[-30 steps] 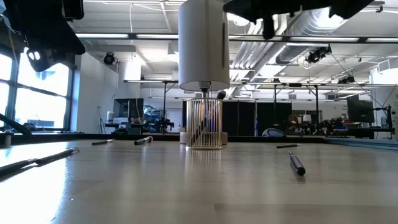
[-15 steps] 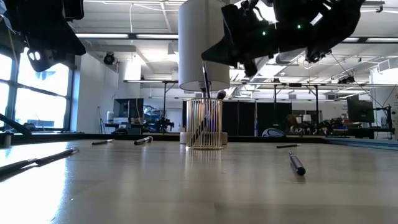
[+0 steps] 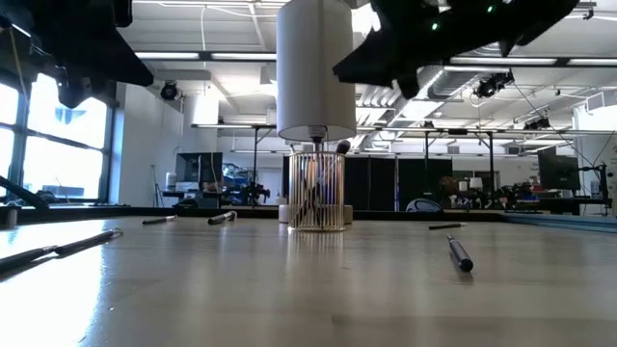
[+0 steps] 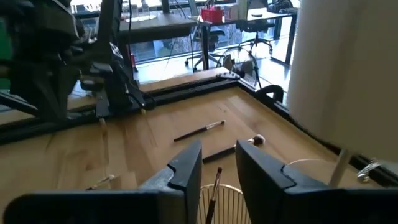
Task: Put items in baskets/containers
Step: Put the black eyeshadow brush into the gold pen organizer
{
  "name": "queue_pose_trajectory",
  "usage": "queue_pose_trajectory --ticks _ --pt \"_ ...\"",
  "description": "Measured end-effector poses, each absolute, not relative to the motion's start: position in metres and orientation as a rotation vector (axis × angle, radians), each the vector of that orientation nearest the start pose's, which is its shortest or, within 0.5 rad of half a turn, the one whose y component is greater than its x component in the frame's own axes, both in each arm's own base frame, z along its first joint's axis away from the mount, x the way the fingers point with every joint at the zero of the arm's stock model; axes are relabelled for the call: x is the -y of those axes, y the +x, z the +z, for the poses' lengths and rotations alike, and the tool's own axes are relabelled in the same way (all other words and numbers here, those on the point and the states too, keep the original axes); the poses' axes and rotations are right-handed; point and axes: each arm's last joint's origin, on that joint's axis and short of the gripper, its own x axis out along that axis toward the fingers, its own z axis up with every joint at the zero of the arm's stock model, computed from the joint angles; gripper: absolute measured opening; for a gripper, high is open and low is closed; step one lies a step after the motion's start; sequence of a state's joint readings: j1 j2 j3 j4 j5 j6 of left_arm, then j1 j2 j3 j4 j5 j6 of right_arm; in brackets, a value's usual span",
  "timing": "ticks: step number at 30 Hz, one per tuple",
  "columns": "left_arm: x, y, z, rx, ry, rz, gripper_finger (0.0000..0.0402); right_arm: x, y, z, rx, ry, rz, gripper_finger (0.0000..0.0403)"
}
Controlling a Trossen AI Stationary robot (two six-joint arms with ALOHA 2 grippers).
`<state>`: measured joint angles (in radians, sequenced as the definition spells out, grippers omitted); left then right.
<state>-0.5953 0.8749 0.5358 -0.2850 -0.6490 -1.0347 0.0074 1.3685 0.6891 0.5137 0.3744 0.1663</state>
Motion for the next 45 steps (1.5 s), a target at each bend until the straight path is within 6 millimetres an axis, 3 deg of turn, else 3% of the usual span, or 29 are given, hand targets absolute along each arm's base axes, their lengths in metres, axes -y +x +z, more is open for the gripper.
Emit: queue_pose_trajectory --ticks 6,13,19,22,26,31,40,45 --pt "0.083 0.155 0.229 -0.388 -0.658 0.339 0.0084 0.008 0.250 0.261 -0.221 0.306 -0.403 0.0106" --pt "0.077 0.155 0.234 -0.187 -0.603 0.527 0.0188 0.008 0.206 0.249 -0.531 0.486 -0.496 0.0087" --pt "0.074 0.160 0.249 -0.095 -0.560 0.591 0.0198 0.007 0.187 0.230 -0.793 0.503 -0.568 0.0075" --pt "0.064 0.174 0.259 -0.054 -0.569 0.687 0.0197 0.007 0.184 0.225 -0.862 0.485 -0.589 0.0073" --pt "0.041 0.192 0.275 -0.022 -0.616 0.784 0.0197 0.007 0.184 0.223 -0.883 0.451 -0.573 0.0074" --pt "-0.001 0.206 0.277 -0.201 -0.674 0.903 0.0194 0.007 0.185 0.224 -0.903 0.374 -0.528 0.0074" --pt "-0.076 0.176 0.259 -0.611 -0.938 1.241 0.0138 0.009 0.185 0.224 -0.881 0.315 -0.579 0.0074" --pt "-0.115 0.170 0.248 -0.700 -0.977 1.251 0.0123 0.011 0.184 0.225 -0.846 0.319 -0.654 0.0074"
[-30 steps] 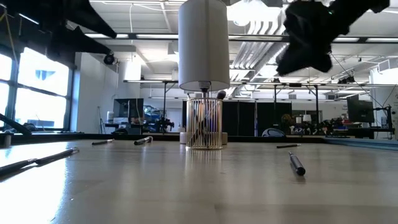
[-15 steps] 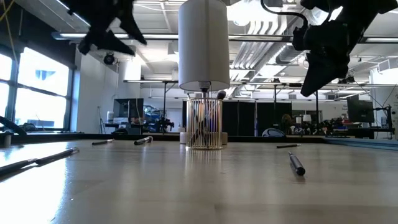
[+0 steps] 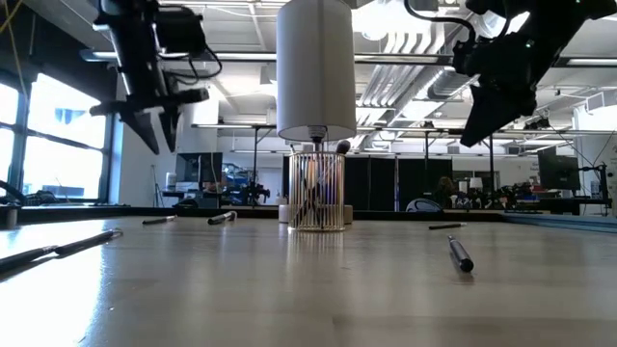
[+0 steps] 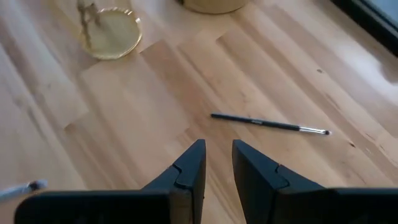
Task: Put items in baskets/containers
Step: Put the black eyeshadow brush into the gold pen organizer
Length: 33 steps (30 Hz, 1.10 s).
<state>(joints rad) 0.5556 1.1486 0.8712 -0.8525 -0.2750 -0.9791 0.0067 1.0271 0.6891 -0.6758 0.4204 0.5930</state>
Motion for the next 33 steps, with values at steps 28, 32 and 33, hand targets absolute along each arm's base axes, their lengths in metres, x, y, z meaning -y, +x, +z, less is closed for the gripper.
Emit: queue_pose_trajectory --ticks 28,32,33 --pt "-0.205 0.193 0.144 -1.004 -0.987 1.192 0.0211 0.013 0.185 0.226 -0.710 0.526 -0.829 0.0074" --pt "-0.206 0.193 0.141 -1.014 -0.976 1.214 0.0211 0.013 0.185 0.226 -0.702 0.547 -0.836 0.0074" --pt "-0.206 0.193 0.141 -1.014 -0.971 1.220 0.0211 0.013 0.185 0.226 -0.702 0.550 -0.836 0.0074"
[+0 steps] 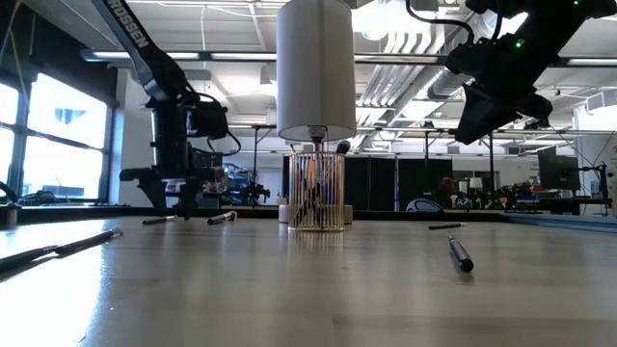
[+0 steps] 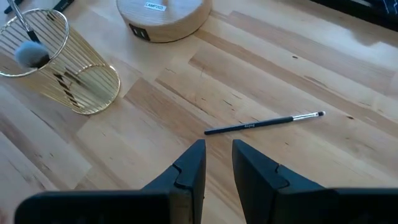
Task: Put items in baskets/containers
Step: Put the black eyeshadow brush into the gold pen organizer
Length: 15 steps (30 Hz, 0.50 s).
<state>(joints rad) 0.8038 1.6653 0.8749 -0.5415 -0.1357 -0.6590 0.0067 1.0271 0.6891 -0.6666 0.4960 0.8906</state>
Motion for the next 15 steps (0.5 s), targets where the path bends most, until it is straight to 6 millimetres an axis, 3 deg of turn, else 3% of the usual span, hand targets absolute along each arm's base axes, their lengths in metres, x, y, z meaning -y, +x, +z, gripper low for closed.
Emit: queue_pose_trajectory --ticks 6,15 --pt "-0.2042 0.1919 0.1398 -1.004 -1.055 1.249 0.0187 0.0126 0.1845 0.2261 -0.701 0.547 -0.839 0.0074" --pt "-0.2016 0.1901 0.1385 -1.026 -1.119 1.237 0.0104 0.0130 0.1843 0.2263 -0.692 0.538 -0.852 0.0074"
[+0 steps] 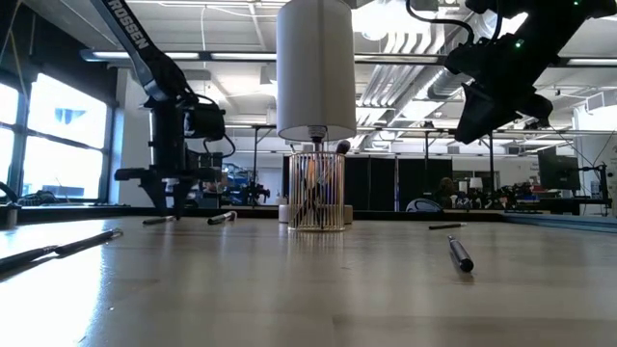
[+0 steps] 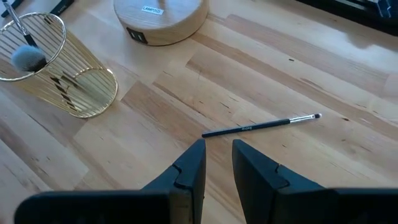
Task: Put items in baskets/containers
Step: Put the black eyeshadow brush into the gold pen organizer
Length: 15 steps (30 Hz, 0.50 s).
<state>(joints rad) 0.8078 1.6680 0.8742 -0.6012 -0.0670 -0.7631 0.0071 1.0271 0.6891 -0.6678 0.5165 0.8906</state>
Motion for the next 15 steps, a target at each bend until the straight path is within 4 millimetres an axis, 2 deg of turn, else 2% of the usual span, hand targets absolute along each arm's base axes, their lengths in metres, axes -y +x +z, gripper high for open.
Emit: queue_pose_trajectory --ticks 7,12,15 --pt "-0.1987 0.1898 0.1379 -1.069 -1.149 1.162 0.0011 0.0132 0.1843 0.2264 -0.695 0.520 -0.851 0.0074" --pt "-0.1978 0.1888 0.1373 -1.092 -1.138 1.158 0.0004 0.0139 0.1841 0.2268 -0.684 0.495 -0.869 0.0074" --pt "-0.1950 0.1879 0.1440 -1.075 -1.146 1.131 0.0003 0.0138 0.1844 0.2270 -0.681 0.498 -0.866 0.0074"
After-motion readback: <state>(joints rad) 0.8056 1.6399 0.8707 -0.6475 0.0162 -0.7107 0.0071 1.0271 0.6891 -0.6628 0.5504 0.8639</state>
